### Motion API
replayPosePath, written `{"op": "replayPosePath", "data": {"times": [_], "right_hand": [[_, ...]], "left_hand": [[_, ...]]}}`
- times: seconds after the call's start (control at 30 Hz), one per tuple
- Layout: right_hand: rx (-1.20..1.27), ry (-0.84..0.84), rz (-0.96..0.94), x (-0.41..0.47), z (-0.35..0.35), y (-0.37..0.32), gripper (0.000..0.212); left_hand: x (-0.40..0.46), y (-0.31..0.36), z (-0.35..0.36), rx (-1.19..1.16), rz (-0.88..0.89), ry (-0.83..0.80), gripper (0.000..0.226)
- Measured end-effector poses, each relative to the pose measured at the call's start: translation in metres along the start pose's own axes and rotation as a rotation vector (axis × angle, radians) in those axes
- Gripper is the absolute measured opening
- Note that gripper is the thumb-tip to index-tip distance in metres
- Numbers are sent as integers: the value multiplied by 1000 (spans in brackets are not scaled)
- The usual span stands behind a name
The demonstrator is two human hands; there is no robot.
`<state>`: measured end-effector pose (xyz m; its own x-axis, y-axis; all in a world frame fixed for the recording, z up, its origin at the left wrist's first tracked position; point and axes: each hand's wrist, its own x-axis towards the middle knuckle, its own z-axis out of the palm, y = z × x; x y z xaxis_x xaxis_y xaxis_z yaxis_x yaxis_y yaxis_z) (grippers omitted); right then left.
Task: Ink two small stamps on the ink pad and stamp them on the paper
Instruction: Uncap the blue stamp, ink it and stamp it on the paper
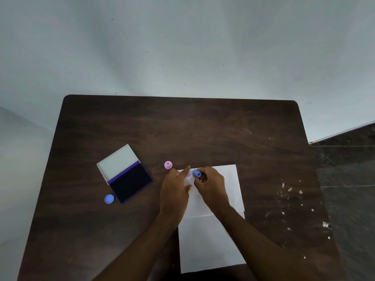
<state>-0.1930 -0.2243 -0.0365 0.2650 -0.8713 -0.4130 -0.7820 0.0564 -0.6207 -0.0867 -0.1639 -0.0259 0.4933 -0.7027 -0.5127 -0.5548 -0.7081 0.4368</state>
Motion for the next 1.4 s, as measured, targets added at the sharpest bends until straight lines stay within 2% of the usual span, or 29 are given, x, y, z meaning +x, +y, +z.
{"op": "replayPosePath", "data": {"times": [0.13,0.43,0.47,0.6,0.73,0.8,0.87,0.93,0.97,1.07,1.27,1.3,1.33,1.4], "right_hand": [[0,-10,7,2,2,-1,26],[-25,-28,31,8,4,4,28],[-30,-37,33,9,4,4,28],[-42,-45,42,11,5,4,28],[-69,-62,63,13,6,2,29],[-96,-67,77,16,5,-3,26],[-143,-79,85,20,2,-10,20],[-182,-103,73,26,-3,-17,20],[-195,-118,62,28,-5,-20,21],[-206,-146,58,35,-10,-27,24],[-203,-147,77,39,-9,-29,25],[-200,-144,78,39,-9,-29,25],[-199,-143,78,39,-9,-28,25],[-197,-143,82,38,-8,-29,24]], "left_hand": [[6,6,-4,13,-76,-42,61],[14,17,-14,-224,-348,-182,55],[13,17,-15,-219,-326,-193,54],[-16,13,-17,-278,-4,-30,35],[11,20,-25,-344,-411,-240,57],[17,24,-26,-319,-459,-226,61],[9,24,-28,-236,-330,-251,57],[-6,15,-23,-283,-105,-159,41],[-6,12,-20,-275,-47,-141,39],[8,14,-22,-185,-214,-281,52],[13,17,-17,-280,-213,-309,47],[18,17,-17,-225,-197,-336,51],[15,17,-20,-189,-251,-356,56],[17,17,-20,-171,-261,-325,55]]}}
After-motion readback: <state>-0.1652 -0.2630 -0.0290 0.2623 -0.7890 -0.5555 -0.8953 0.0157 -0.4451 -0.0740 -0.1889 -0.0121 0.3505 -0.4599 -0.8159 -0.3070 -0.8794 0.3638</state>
